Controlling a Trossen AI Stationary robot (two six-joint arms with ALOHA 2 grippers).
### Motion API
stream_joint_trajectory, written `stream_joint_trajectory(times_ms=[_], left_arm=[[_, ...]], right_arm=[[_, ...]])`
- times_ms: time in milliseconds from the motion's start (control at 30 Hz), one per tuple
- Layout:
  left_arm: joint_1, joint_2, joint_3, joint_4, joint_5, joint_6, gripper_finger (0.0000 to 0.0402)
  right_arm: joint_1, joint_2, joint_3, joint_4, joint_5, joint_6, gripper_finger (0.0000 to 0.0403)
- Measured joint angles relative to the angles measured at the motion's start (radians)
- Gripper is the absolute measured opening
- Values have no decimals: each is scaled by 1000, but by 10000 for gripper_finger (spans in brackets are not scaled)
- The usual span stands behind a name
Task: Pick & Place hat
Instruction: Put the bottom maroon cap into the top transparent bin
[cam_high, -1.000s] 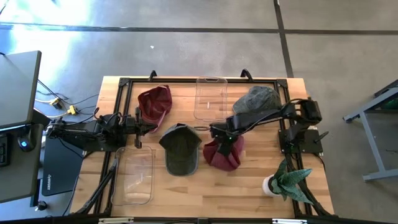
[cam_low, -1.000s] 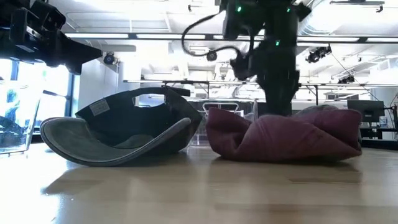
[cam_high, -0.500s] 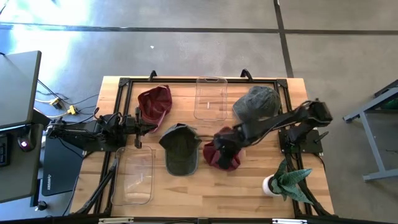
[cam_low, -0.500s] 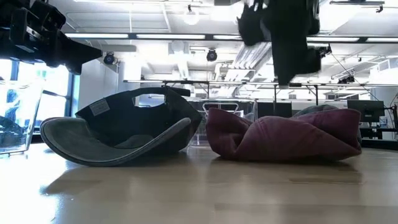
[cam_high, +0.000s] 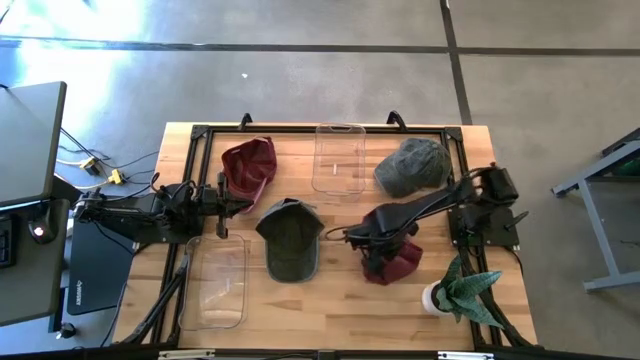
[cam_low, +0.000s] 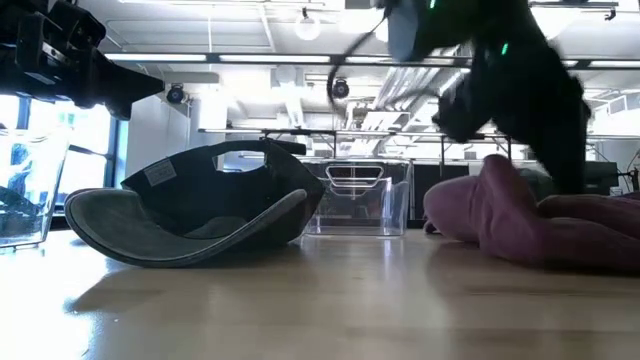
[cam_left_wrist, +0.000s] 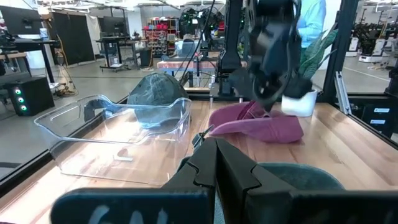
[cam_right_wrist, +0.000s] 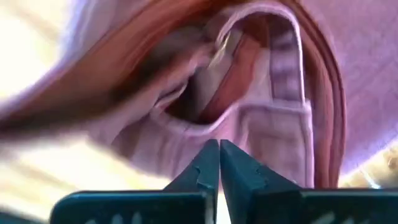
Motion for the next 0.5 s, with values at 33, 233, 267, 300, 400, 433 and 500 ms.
stream_joint_trajectory(times_ms=[33,233,267,300,400,433,500], left_arm=[[0,0,0,0,0,0,1],[0,0,0,0,0,0,1],[0,0,0,0,0,0,1],[0,0,0,0,0,0,1],[0,0,0,0,0,0,1],[0,0,0,0,0,0,1],[0,0,0,0,0,0,1]], right_arm=[[4,-24,0,3,-1,-8,6],[77,-145,-6,103,-4,-150,71],[101,-155,-7,125,-5,-175,91],[125,-164,-7,157,-1,-192,113],[199,-166,-6,263,58,-141,183],[219,-156,-6,296,90,-73,205],[244,-129,-6,345,151,94,243]])
